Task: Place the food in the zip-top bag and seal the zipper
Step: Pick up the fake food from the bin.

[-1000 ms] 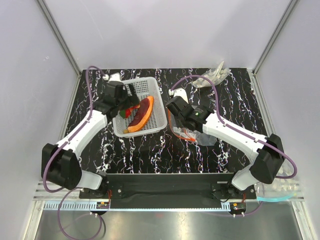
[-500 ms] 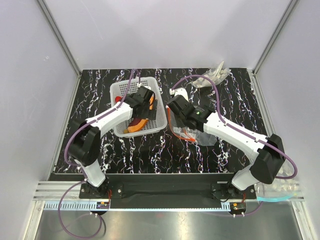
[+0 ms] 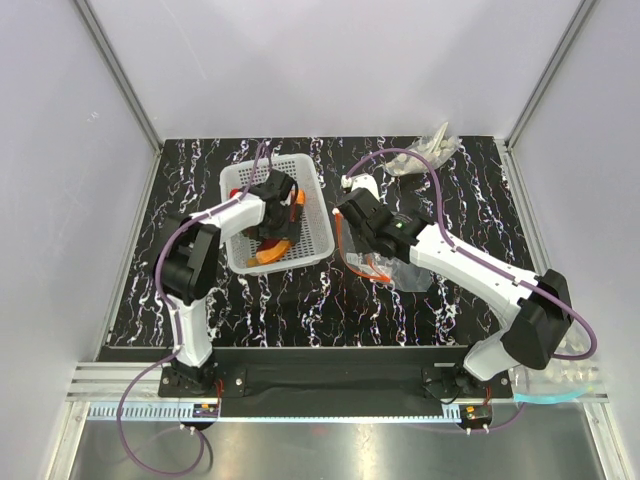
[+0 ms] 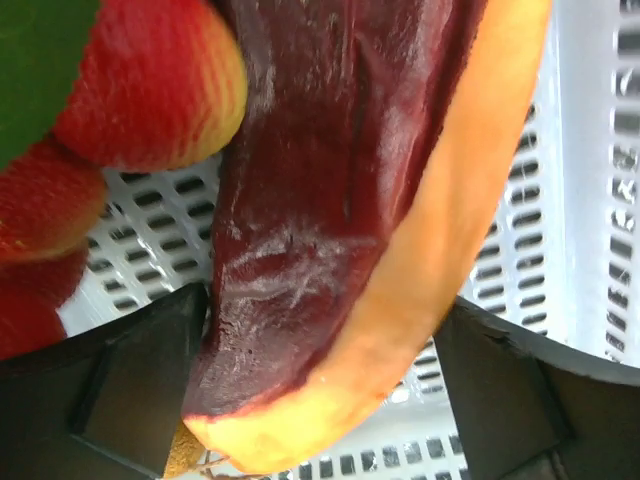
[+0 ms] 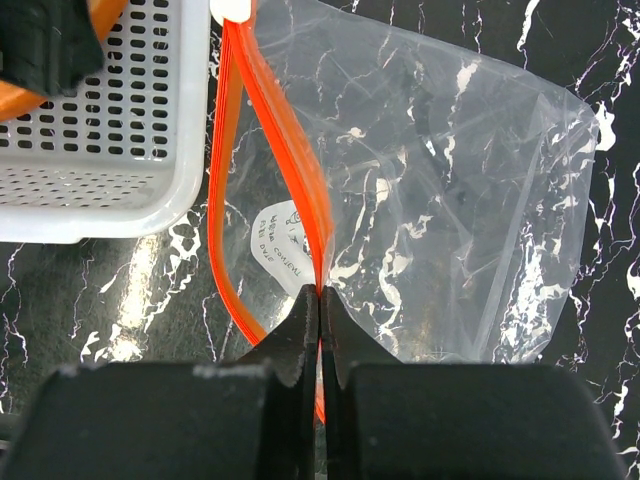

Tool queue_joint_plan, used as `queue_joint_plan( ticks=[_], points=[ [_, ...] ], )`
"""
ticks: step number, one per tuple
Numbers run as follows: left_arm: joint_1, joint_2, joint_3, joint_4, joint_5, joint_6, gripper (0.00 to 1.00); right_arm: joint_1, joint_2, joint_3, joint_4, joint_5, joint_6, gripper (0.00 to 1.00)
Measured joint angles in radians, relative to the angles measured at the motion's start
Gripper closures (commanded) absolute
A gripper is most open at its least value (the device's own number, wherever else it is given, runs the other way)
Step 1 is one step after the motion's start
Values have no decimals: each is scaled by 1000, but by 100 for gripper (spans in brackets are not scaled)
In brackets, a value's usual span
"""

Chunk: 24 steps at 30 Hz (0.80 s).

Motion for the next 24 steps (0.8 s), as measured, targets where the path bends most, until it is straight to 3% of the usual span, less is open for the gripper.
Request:
queue_joint_plan(
  ticks=[5,14,24],
  points=[
    [27,4,-2,20,25,1,45,-2,-5,-3,0,0,0,100],
    [17,-226,-137,80,149,-48,48,-41,-18,-10,0,0,-10,100],
    [-51,-511,-168,116,260,-100,49,-87,-23,-10,6,-7,-60,100]
  ],
)
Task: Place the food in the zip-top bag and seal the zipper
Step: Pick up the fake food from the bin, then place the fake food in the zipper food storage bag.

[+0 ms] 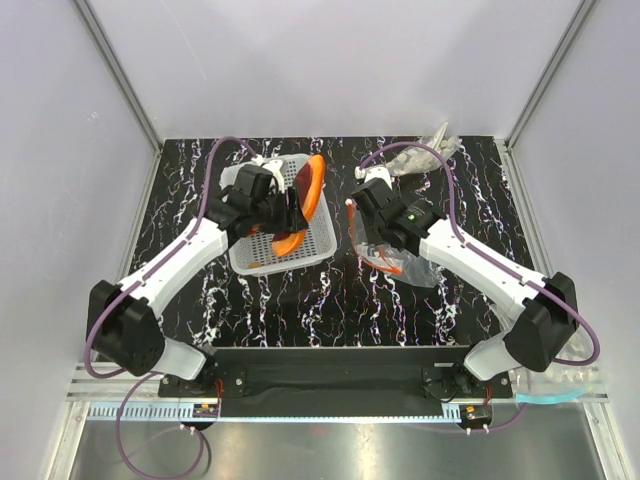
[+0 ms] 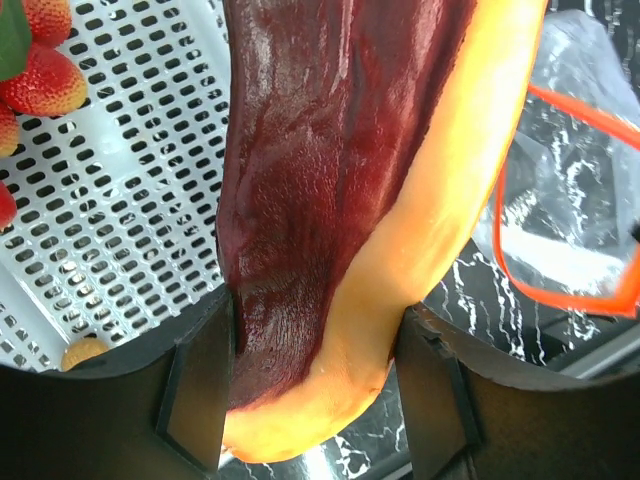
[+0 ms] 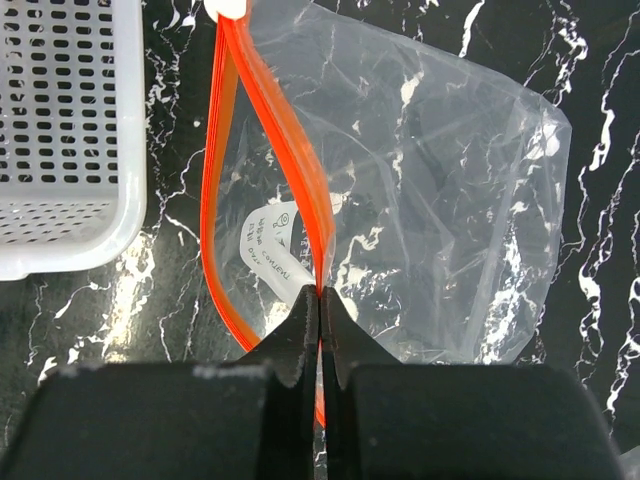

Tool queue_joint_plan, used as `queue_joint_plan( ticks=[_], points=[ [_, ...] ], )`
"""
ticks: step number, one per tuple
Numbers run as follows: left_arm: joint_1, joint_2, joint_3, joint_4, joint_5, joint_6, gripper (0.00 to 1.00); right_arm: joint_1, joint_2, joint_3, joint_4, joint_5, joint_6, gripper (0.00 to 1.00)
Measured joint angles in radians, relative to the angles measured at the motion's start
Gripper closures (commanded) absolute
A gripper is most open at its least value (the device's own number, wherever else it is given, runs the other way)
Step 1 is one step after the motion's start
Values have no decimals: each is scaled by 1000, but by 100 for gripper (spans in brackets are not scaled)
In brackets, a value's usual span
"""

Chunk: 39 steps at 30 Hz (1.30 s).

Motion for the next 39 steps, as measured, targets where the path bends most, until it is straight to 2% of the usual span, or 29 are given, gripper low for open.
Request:
queue_joint_plan(
  ticks=[15,20,31,35,39],
  points=[
    [-275,-21,-20,-147,-62,-2,52,-32,2,3,23,11,-49,100],
    [-321,10,-5,-214,-111,14,53,-33,14,28,24,10,-49,100],
    [-373,176,200,-378,-231,84,57,-28,12,34,17,-71,-54,100],
    [-394,222,287,-398,-249,106,58,-19,-21,0,32,-119,-54,100],
    [-415,237,298,-406,-245,122,58,-19,-52,-26,42,-124,-53,100]
  ],
)
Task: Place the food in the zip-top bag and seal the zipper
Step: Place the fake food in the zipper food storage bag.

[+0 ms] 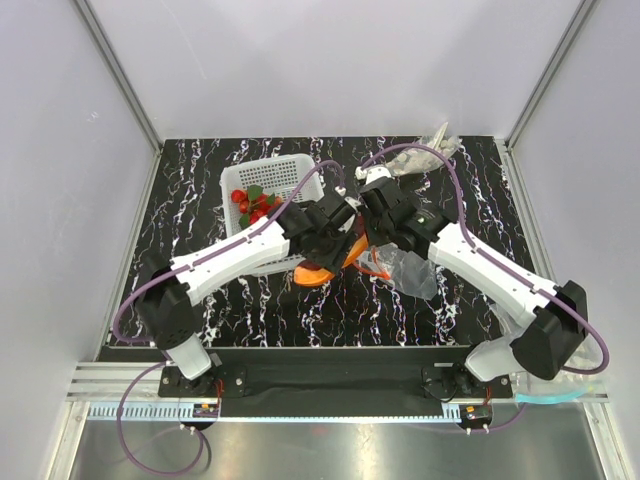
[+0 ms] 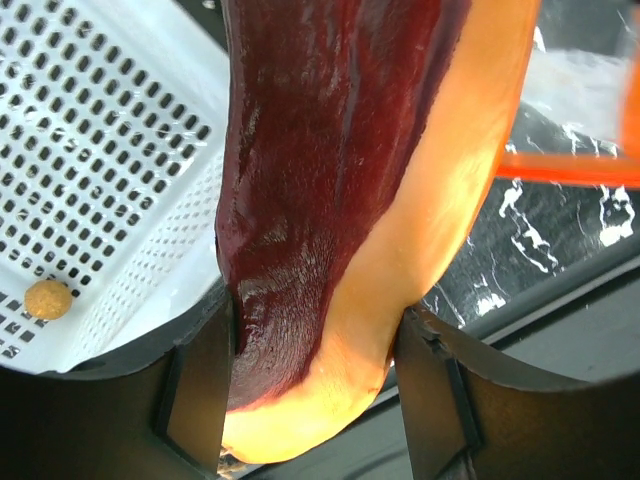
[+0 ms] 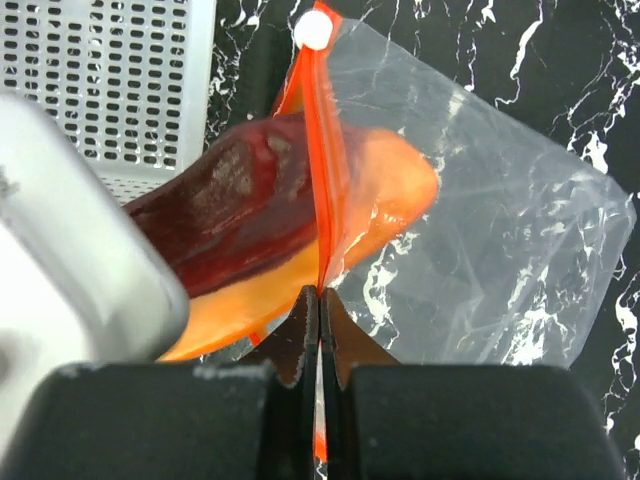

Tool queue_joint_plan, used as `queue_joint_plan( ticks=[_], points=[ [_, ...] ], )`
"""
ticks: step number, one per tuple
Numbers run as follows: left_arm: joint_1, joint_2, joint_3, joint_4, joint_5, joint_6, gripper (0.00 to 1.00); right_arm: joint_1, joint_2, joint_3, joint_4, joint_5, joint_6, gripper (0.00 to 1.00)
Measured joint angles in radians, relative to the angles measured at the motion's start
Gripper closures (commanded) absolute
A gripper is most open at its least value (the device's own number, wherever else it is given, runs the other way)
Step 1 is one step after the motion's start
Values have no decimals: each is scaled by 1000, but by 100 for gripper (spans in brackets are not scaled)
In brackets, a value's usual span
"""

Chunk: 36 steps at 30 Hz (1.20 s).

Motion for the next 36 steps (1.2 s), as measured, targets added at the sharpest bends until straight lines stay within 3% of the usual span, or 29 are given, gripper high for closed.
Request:
queue_joint_plan(
  ticks=[8,14,21,25,27,29,33,36],
  points=[
    [-18,20,10,-18,6,12,59,-4,-48,-31,16,-92,8,100],
    [-15,118,103,-25,4,17,60,-6,-68,-64,23,-151,29,100],
    [-29,154,127,-53,-5,7,59,-21,-118,-170,105,-173,134,100],
    [-38,154,127,-45,-3,-18,52,-26,-163,-233,161,-176,193,100],
    [-42,145,109,-9,3,-31,42,-29,-181,-246,169,-166,212,100],
    [-43,129,79,37,10,-43,25,-35,-200,-260,182,-165,228,100],
    [-28,81,13,133,29,-77,8,-53,-238,-289,204,-179,250,100],
    [-13,58,-16,189,61,-97,3,-62,-247,-298,221,-185,260,100]
  ],
)
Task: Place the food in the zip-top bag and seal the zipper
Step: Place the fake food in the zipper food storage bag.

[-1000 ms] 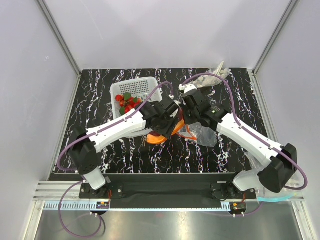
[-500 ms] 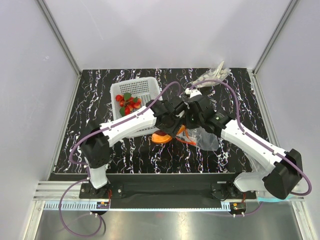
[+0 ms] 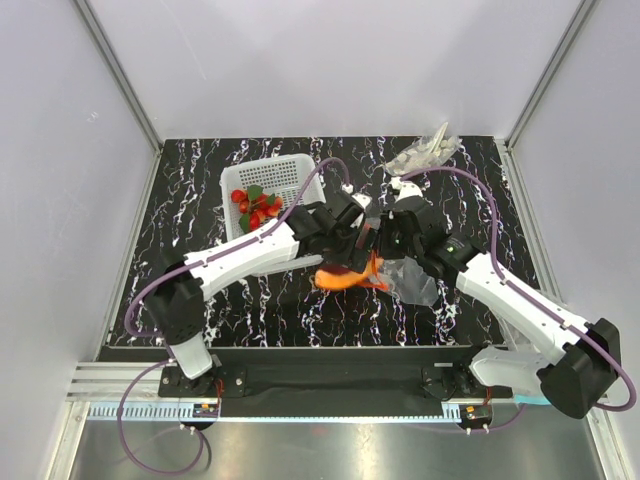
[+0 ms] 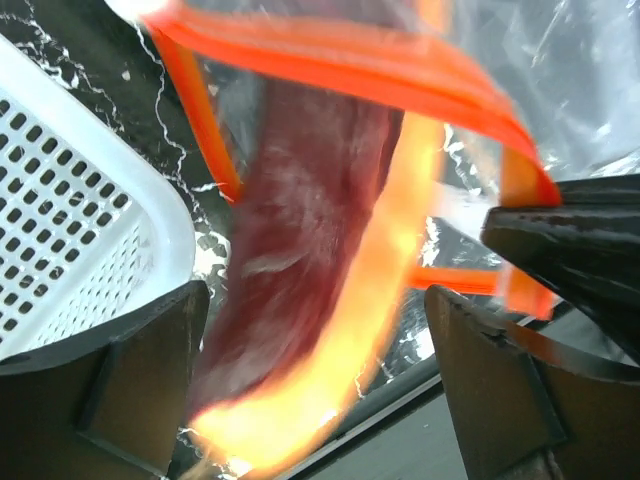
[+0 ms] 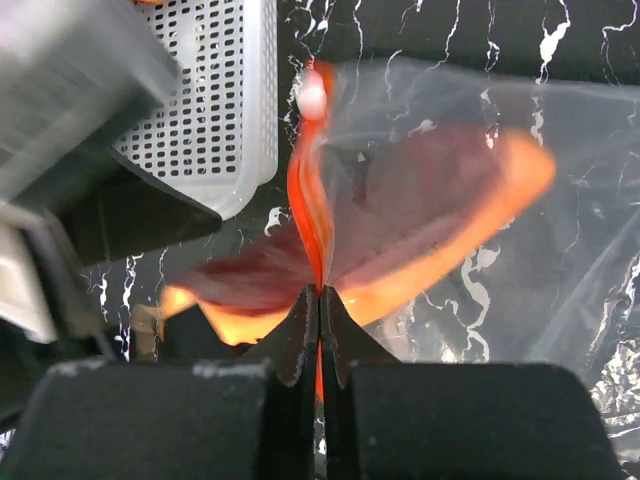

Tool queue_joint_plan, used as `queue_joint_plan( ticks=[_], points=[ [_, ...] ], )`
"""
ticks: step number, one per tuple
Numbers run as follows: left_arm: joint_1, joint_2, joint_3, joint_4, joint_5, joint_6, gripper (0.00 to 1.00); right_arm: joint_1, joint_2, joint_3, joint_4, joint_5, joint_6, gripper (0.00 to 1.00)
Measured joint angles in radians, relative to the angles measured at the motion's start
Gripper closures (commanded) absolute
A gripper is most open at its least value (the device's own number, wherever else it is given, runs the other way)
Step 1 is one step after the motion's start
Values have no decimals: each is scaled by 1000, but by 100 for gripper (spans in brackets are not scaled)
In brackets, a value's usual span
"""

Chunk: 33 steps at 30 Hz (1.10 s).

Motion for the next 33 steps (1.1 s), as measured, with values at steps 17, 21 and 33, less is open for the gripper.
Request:
queue_joint_plan(
  ticks=[17,21,33],
  points=[
    [67,-437,-409,170,56,-85,1,-4,15,-46,7,-68,6,100],
    [48,-561,-623,200,71,-152,4,-5,19,-46,7,-68,6,100],
    [-18,-643,-882,452,62,-347,20,-8,20,-76,38,-68,7,100]
  ],
)
